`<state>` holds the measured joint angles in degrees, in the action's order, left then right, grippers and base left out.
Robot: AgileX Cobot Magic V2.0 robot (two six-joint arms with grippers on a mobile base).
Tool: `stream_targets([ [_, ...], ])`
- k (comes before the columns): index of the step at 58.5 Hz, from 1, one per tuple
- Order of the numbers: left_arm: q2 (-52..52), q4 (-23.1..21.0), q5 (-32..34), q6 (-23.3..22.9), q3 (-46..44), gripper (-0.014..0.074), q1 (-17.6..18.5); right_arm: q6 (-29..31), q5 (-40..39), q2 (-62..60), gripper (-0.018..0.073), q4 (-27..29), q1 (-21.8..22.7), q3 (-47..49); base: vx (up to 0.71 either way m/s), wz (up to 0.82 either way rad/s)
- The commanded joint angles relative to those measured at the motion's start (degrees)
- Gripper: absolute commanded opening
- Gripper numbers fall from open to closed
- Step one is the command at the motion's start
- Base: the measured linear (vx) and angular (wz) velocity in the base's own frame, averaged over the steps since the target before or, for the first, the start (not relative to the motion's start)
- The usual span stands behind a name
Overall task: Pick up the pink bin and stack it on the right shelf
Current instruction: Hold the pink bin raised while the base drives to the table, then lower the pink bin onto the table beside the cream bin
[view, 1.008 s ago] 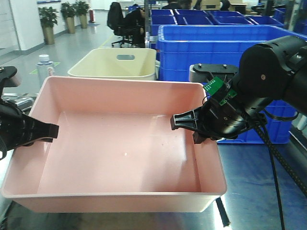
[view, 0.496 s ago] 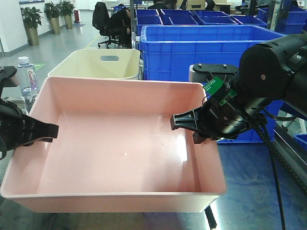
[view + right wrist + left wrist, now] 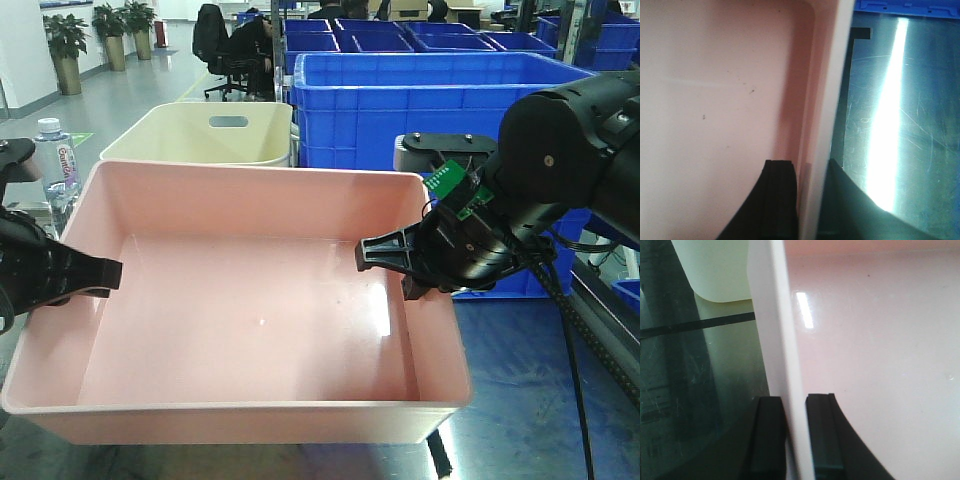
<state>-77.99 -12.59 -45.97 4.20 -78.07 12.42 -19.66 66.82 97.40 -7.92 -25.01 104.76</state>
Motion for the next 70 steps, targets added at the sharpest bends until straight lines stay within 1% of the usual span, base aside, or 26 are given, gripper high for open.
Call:
stream_targets([
  [1, 1.13, -3.72, 2.85, 1.26, -2.08, -0.0001, 0.73, 1.04, -4.49, -2.11, -0.0011, -2.37, 0.58, 1.85, 0.00, 0.00],
  [8, -2.68, -3.62, -0.20, 1.21, -2.08, -0.0001, 0.73, 1.56, -2.63, 0.69, -0.0011, -2.22, 0.58, 1.85, 0.00, 0.00],
  [17, -7.64, -3.62, -3.80, 1.28, -2.08, -0.0001, 0.73, 4.64, 2.25, 5.72, -0.0011, -2.32, 0.58, 1.85, 0.00, 0.00],
  [20, -9.21, -3.51, -4.50, 1.28, -2.08, -0.0001, 0.73, 4.76, 2.88, 6.81, -0.0010, -2.63, 0.58, 1.85, 0.00, 0.00],
  [26, -11.31, -2.28, -5.09, 1.28, -2.08, 0.0002, 0.87, 4.71, 3.05, 8.57, -0.0008, -2.90, 0.58, 1.85, 0.00, 0.00],
  [31, -12.14, -2.16, -4.70, 1.33, -2.08, 0.0011, 0.87, 4.71, 2.37, 9.41, 0.0001, -2.51, 0.58, 1.85, 0.00, 0.00],
  [38, -12.40, -2.16, -3.60, 1.34, -2.08, 0.0056, 0.87, 4.71, 1.21, 9.84, 0.0033, -2.23, 0.58, 1.85, 0.00, 0.00],
  [46, -12.40, -2.16, -2.78, 1.81, -2.08, 0.0149, 0.87, 4.71, -0.01, 9.91, 0.0116, -2.23, 0.58, 1.85, 0.00, 0.00],
  [49, -12.40, -2.16, -2.63, 1.81, -2.08, 0.0202, 0.87, 4.71, -0.01, 10.04, 0.0153, -2.23, 0.58, 1.85, 0.00, 0.00],
  [50, -12.40, -2.16, -2.58, 1.81, -2.08, 0.0217, 0.87, 4.71, -0.01, 10.03, 0.0179, -2.23, 0.58, 1.85, 0.00, 0.00],
  [60, -12.40, -2.11, -1.79, 1.81, -2.08, 0.0375, 0.87, 4.66, -0.19, 10.03, 0.0341, -2.23, 0.58, 1.85, 0.00, 0.00],
  [64, -12.40, -2.11, -1.40, 1.81, -2.08, 0.0421, 0.87, 4.66, -0.11, 10.03, 0.0405, -2.23, 0.58, 1.85, 0.00, 0.00],
  [70, -12.13, -2.11, -1.40, 1.81, -2.27, 0.0454, 0.87, 4.66, 0.67, 9.84, 0.0458, -2.34, 0.58, 1.89, 0.00, 0.00],
])
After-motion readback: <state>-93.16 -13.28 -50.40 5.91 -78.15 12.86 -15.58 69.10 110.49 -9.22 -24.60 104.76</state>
